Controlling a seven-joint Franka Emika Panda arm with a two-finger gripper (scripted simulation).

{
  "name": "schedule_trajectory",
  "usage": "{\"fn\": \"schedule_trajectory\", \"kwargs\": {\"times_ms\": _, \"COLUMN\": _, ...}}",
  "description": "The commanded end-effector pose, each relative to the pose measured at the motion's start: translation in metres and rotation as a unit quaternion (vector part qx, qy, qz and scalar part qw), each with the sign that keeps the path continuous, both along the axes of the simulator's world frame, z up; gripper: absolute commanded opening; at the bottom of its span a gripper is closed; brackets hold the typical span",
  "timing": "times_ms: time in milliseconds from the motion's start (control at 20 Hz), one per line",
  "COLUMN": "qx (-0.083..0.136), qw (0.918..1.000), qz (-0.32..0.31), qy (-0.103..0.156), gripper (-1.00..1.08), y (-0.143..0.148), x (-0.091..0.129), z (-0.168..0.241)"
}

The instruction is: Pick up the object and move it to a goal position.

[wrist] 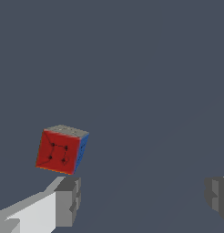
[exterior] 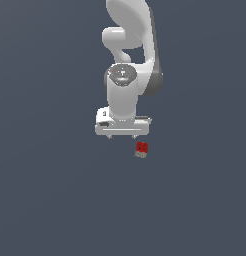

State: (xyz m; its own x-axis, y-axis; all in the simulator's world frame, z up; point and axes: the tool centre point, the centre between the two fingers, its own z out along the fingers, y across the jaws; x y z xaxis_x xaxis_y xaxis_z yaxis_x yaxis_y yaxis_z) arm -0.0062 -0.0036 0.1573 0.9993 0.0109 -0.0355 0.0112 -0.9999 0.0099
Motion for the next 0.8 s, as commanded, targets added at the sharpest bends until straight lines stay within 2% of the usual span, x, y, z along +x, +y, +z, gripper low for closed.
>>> {"fn": "schedule_trajectory", "kwargs": {"times_ms": 0, "qx": 0.0, "qw": 1.0, "qz": 0.0, "qy": 0.0, "gripper": 1.0, "y": 0.0, "x": 0.0, "z": 0.0}}
{"fn": "schedule_trajectory", "kwargs": {"times_ms": 750, "qx": -0.005, "qw": 0.9997, "qz": 0.023, "qy": 0.003, "gripper": 1.0, "y": 0.014, "x": -0.001, "z": -0.008}}
